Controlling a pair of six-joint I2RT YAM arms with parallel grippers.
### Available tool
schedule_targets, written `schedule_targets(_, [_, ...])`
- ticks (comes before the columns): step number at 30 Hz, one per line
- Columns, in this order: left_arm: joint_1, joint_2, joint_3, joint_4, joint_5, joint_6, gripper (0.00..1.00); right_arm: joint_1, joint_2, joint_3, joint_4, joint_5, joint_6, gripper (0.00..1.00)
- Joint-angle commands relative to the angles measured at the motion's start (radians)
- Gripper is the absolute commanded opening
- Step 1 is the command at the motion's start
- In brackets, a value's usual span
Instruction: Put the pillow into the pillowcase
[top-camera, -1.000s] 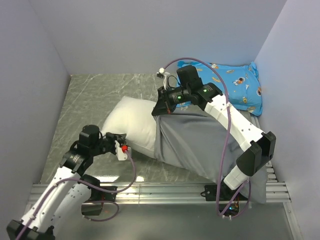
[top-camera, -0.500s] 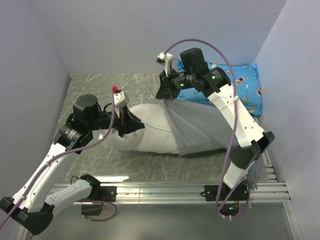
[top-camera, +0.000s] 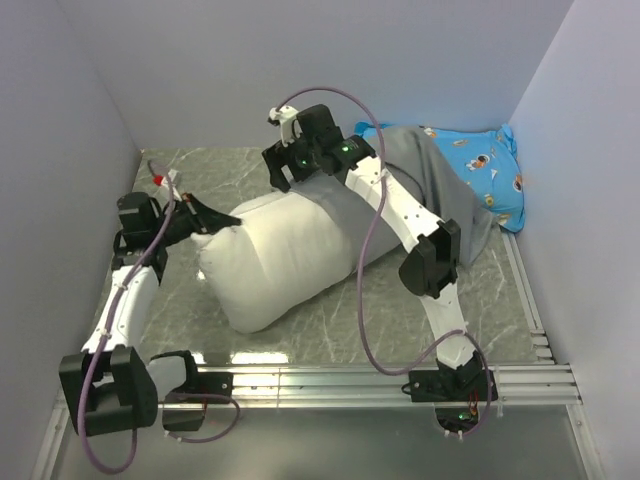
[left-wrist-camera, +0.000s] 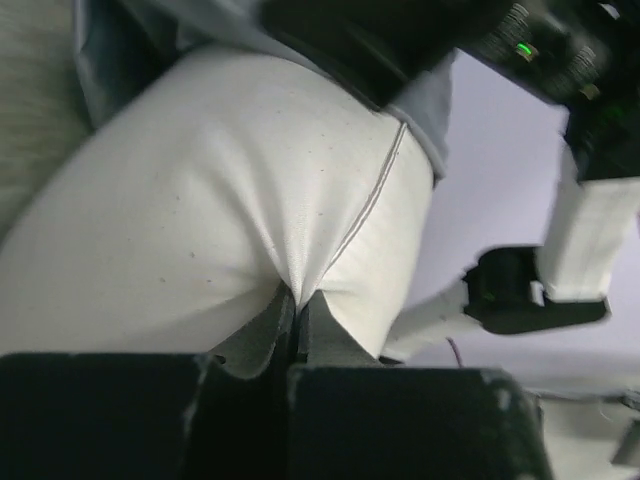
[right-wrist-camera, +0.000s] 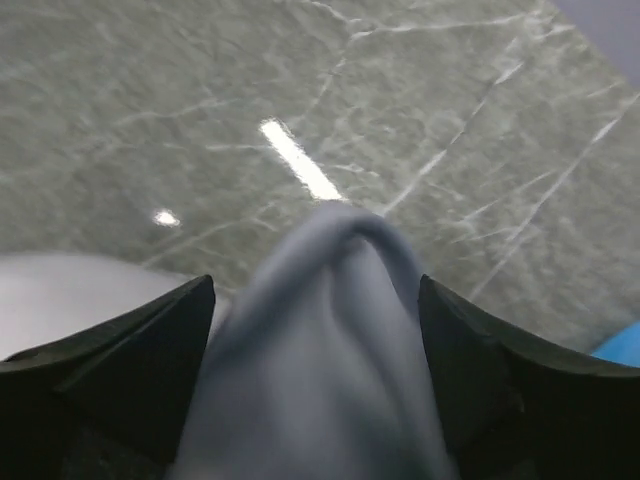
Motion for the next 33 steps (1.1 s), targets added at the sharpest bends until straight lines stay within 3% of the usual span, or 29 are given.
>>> schedule_targets(1, [0.107,0.046,0.028,-0.209,-0.006,0.300,0.00,0.021,-0.202,0.002,0.156,0.114,-0.014,0.94])
schedule_targets(3, [0.159,0.102,0.035,-0.241,-0.032,0.437,0.00,0.021,-0.279,-0.042,0.182,0.141,-0.020,0.95])
schedule_targets(7, [0.156,0.235,0.090,-0.349,-0.040,0.634,0.00,0.021,-0.501,-0.203,0.201,0.154,-0.044,0.95])
schedule_targets(11, [0.136,0.310,0.148,-0.457,-0.012,0.804,0.01,0.022,-0.638,-0.533,0.242,0.233,-0.119,0.75])
schedule_targets(14, [0.135,0.288,0.153,-0.454,-0.032,0.827,0.00,0.025,-0.637,-0.703,0.251,0.318,-0.141,0.74])
schedule_targets(22, [0.130,0.291,0.154,-0.492,-0.080,0.901,0.00,0.042,-0.436,-0.627,0.103,0.283,-0.133,0.79])
schedule_targets(33, [0.132,0.326,0.157,-0.471,-0.099,0.898,0.01,0.067,-0.440,-0.684,0.075,0.382,-0.140,0.78])
